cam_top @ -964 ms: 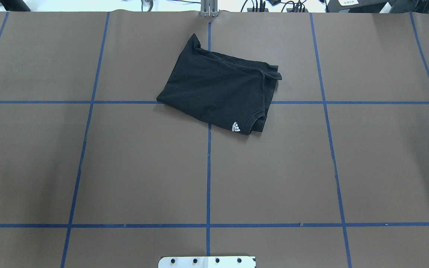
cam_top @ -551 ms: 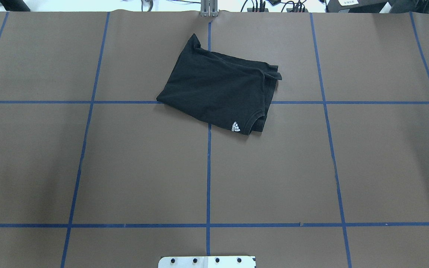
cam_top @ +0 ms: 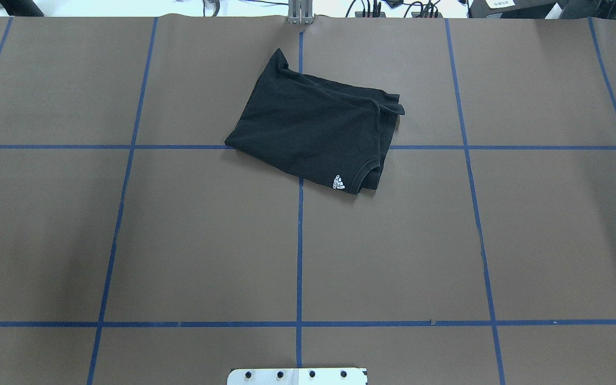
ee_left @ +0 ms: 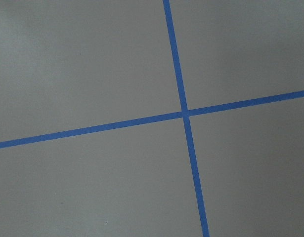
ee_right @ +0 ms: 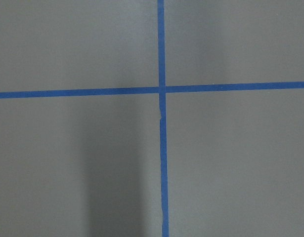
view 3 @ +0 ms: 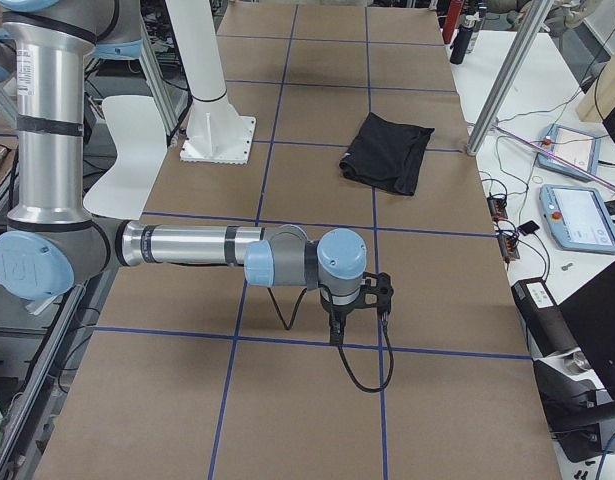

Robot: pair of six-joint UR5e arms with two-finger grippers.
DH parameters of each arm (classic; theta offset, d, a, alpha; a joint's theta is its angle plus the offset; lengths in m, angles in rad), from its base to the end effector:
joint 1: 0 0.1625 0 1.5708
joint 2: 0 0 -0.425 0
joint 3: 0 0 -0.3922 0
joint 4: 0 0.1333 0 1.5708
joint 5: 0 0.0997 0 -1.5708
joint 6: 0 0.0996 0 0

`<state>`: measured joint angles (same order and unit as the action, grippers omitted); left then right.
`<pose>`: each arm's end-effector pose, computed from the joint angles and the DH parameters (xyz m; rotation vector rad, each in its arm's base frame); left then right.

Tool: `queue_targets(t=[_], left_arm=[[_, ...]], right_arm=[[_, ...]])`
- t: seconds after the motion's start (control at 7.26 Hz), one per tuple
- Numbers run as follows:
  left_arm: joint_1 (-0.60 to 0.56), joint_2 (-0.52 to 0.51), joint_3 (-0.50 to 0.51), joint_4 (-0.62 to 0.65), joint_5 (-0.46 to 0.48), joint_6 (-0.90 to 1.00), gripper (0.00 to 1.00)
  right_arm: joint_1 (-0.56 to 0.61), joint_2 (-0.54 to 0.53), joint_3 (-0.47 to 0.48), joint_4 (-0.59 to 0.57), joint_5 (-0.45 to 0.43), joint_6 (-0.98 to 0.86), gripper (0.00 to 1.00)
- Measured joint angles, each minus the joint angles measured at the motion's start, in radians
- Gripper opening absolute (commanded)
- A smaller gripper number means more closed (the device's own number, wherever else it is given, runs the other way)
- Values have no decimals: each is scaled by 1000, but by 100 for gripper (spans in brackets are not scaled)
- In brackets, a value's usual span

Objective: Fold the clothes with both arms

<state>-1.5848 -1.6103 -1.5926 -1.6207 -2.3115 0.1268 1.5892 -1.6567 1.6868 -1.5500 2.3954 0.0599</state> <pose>-0.0733 -0.5145 0.6251 0.1580 0.7313 0.1487 0.0686 -0.4574 0.6366 0.0309 -0.8253 0.0528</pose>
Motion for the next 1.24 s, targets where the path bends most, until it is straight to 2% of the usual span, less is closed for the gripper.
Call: queue_targets(t=[0.69,1.24], left_arm=[[0,5,13,-26,-2,-17,100],[0,3,12,-28,-3,-127,100]], right_arm=[[0,3,-13,-1,1,12,100],[0,4,-10,1,1,16,100]])
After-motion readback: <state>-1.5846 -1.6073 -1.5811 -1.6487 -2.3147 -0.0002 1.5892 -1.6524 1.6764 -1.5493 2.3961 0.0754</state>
